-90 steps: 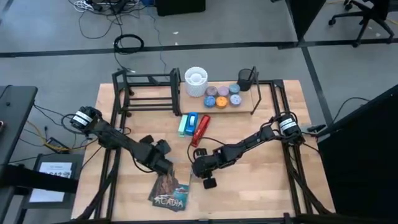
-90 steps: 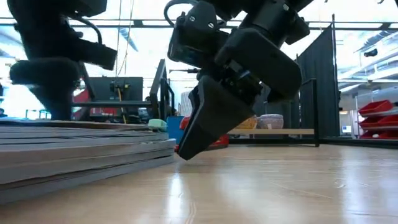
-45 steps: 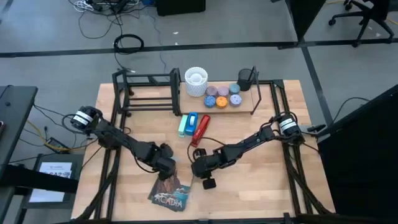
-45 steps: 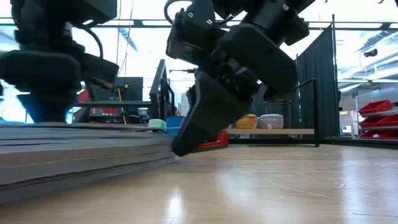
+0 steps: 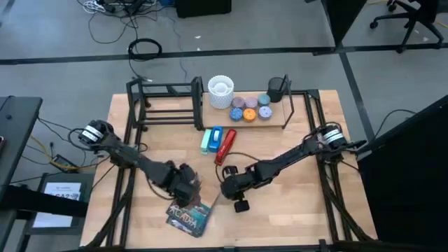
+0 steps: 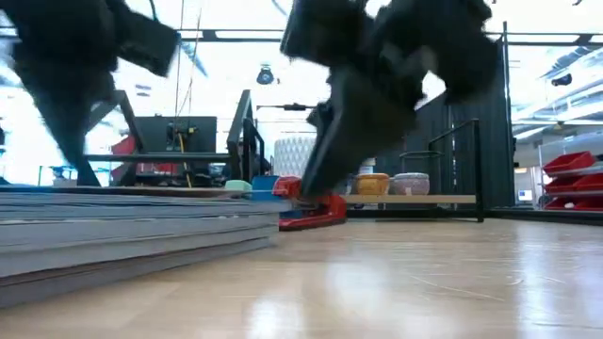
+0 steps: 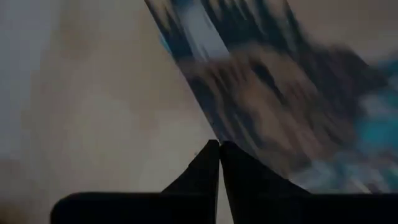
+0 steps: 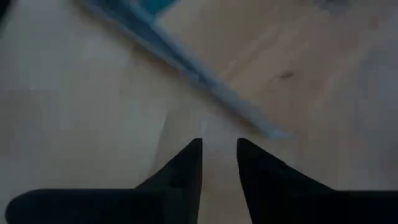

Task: Stock shelves
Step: Adjust all the stacked books

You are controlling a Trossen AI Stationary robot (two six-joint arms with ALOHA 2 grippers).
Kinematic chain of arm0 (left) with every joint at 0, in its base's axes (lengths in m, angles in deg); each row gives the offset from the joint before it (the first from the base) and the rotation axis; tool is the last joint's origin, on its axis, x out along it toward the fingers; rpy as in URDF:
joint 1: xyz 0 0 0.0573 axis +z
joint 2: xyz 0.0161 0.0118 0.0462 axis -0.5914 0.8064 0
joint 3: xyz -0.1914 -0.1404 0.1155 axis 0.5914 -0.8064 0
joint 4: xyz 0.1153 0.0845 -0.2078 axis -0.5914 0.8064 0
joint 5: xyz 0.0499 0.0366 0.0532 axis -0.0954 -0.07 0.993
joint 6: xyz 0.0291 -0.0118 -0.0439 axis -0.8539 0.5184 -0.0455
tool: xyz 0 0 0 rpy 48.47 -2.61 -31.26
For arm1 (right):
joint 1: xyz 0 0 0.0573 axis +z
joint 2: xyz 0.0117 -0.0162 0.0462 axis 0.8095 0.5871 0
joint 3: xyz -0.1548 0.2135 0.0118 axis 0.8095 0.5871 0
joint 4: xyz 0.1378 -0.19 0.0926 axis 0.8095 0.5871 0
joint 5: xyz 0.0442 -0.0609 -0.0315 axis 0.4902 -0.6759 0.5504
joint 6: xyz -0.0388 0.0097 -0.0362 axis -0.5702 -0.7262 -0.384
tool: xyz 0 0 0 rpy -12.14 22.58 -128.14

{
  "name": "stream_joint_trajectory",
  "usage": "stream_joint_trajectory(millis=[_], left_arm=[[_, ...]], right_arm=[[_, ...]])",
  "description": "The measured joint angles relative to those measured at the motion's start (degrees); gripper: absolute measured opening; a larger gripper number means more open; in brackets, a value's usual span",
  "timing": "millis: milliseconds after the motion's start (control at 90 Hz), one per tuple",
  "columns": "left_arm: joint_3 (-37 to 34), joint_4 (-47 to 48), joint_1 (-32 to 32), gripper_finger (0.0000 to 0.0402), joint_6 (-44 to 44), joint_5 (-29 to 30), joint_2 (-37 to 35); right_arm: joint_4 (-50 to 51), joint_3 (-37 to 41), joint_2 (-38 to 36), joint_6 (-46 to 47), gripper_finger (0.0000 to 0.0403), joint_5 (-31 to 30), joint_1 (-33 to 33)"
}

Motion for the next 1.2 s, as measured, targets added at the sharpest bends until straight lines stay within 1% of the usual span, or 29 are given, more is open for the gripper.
stream_joint_trajectory(millis=[100,167,222,278,344,456,589,678,744,844,911,1056,1200], left_arm=[[2.0,0.3,-6.5,0.0,10.2,-5.4,0.0],[2.1,-2.4,-11.2,0.0,17.2,-8.8,0.0],[1.9,-7.1,-15.1,0.0,22.2,-9.9,0.2],[1.3,-12.5,-18.5,0.0,27.3,-9.7,0.7],[0.6,-17.7,-22.0,0.0,32.6,-7.5,1.9],[0.6,-24.0,-25.6,0.0,35.7,-1.6,6.1],[0.7,-30.8,-26.6,0.0,35.6,2.3,12.7],[1.0,-31.5,-26.5,0.0,35.6,4.0,16.7],[1.6,-31.0,-26.0,0.0,35.7,5.6,18.0],[1.7,-27.9,-24.9,0.0,36.8,8.3,18.3],[2.1,-23.0,-24.2,0.0,37.5,11.0,17.9],[4.1,-14.5,-23.5,0.0,37.5,11.1,17.9],[5.8,-14.7,-23.5,0.0,37.6,11.5,18.1]], right_arm=[[-2.8,0.0,-1.6,3.0,0.0073,-5.0,-2.2],[-6.3,0.0,-0.5,4.6,0.0073,-4.9,-4.0],[-9.0,-0.1,1.3,5.2,0.0073,-4.5,-5.2],[-10.8,0.0,3.6,5.5,0.0073,-4.6,-6.2],[-13.2,0.0,5.6,6.5,0.0073,-4.4,-7.4],[-15.6,-0.1,8.2,7.4,0.0073,-3.8,-9.1],[-15.1,-0.1,10.2,7.4,0.0073,-2.3,-9.9],[-14.7,-0.1,10.9,7.8,0.0073,-0.3,-9.3],[-14.7,-0.1,11.5,7.7,0.0073,0.3,-8.2],[-15.2,-0.2,11.8,7.2,0.0073,0.7,-6.4],[-15.2,-0.2,11.8,6.6,0.0073,0.6,-5.1],[-15.2,-0.2,11.8,5.9,0.0073,-0.6,-4.0],[-13.3,-0.2,11.3,6.0,0.0073,-1.9,-4.1]])
